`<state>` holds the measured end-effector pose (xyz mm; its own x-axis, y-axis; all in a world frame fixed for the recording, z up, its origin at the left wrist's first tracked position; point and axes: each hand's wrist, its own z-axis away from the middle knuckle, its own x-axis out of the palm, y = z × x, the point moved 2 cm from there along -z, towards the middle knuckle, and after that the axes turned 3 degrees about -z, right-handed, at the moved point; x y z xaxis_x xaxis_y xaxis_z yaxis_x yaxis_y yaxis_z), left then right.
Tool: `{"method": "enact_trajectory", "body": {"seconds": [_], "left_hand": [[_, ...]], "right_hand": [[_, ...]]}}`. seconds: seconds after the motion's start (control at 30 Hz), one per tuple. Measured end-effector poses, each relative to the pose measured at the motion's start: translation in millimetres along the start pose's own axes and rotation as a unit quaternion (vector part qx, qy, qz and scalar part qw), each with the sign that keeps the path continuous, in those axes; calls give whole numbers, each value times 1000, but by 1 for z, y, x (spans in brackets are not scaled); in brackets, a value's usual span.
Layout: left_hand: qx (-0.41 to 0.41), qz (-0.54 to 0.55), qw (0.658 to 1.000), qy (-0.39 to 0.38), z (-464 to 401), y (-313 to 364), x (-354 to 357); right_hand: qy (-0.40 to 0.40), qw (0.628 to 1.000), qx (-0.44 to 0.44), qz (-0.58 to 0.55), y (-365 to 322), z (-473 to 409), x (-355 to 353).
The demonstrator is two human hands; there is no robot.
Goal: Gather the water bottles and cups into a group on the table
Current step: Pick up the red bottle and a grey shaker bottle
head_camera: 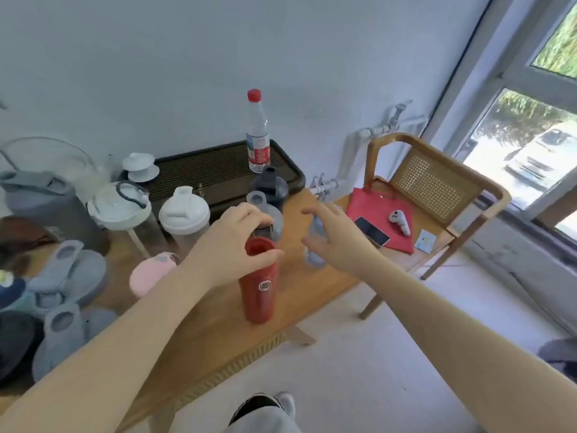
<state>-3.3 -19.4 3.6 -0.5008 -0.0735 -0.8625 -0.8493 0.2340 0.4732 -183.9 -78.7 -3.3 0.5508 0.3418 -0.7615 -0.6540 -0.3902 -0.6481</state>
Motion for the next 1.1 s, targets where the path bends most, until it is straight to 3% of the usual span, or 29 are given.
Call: {"method": "enact_trajectory", "body": {"seconds": [0.17, 0.23, 0.43, 0.67, 0.9, 1.1], "left_hand": [[-80, -24, 993, -83, 17, -9, 14], [-119, -8, 990, -78, 23, -10, 24], [-235, 192, 950, 70, 42, 0, 53], [-328, 204, 893, 230, 38, 21, 77], [-401, 128, 847, 326, 40, 53, 80], [-366, 135, 815, 428, 56, 86, 21]], "right_hand": [[-51, 992, -106, 38, -7, -56, 10], [-81, 987, -135, 39, -8, -76, 21], [-180, 974, -134, 30, -3, -110, 42], [-237, 959, -157, -15, 10, -115, 48], [-222, 948, -227, 11, 6, -101, 36], [-135, 927, -337, -92, -41, -97, -23]]}}
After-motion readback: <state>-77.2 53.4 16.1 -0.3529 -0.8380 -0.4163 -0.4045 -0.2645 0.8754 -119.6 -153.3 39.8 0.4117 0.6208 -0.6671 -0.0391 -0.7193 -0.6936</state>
